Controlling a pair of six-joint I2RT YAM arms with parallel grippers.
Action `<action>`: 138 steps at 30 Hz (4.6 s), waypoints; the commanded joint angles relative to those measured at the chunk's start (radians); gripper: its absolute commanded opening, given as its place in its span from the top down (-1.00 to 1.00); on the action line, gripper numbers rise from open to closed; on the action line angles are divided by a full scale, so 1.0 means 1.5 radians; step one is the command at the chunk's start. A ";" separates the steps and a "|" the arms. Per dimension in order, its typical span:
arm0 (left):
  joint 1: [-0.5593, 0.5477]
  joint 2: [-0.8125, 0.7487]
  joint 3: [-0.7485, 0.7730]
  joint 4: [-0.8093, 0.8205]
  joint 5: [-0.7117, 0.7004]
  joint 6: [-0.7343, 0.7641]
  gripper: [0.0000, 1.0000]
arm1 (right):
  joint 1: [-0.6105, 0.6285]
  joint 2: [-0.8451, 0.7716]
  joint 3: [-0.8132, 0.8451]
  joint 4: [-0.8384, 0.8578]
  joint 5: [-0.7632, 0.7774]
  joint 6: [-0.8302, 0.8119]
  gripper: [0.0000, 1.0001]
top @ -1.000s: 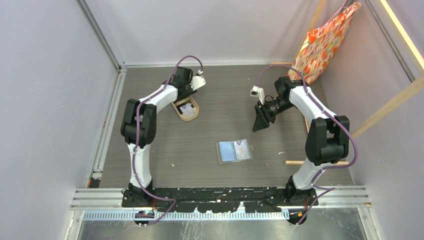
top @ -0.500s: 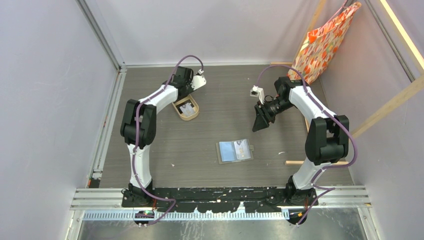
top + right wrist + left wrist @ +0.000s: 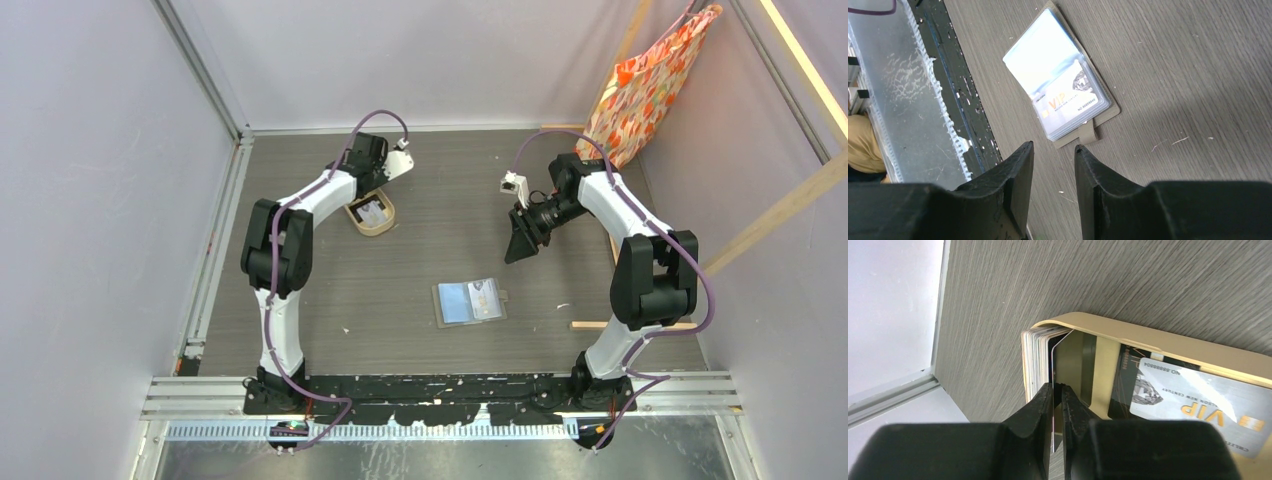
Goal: Put the credit cards into the card holder
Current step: Pick up the credit card from the storage box, then insert the credit card into the card holder.
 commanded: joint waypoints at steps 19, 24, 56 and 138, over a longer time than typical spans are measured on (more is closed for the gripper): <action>-0.006 -0.074 0.042 -0.065 0.062 -0.049 0.99 | -0.002 0.000 0.021 -0.014 -0.019 -0.019 0.19; -0.015 -0.078 0.068 -0.091 0.031 -0.093 0.99 | -0.001 0.000 0.021 -0.016 -0.019 -0.020 0.19; -0.058 -0.254 -0.544 1.088 0.573 -1.422 0.99 | 0.017 -0.236 -0.198 0.564 -0.162 0.660 0.04; -0.288 -0.434 -0.703 0.605 0.408 -1.105 0.41 | 0.063 0.007 -0.255 0.359 -0.074 0.529 0.98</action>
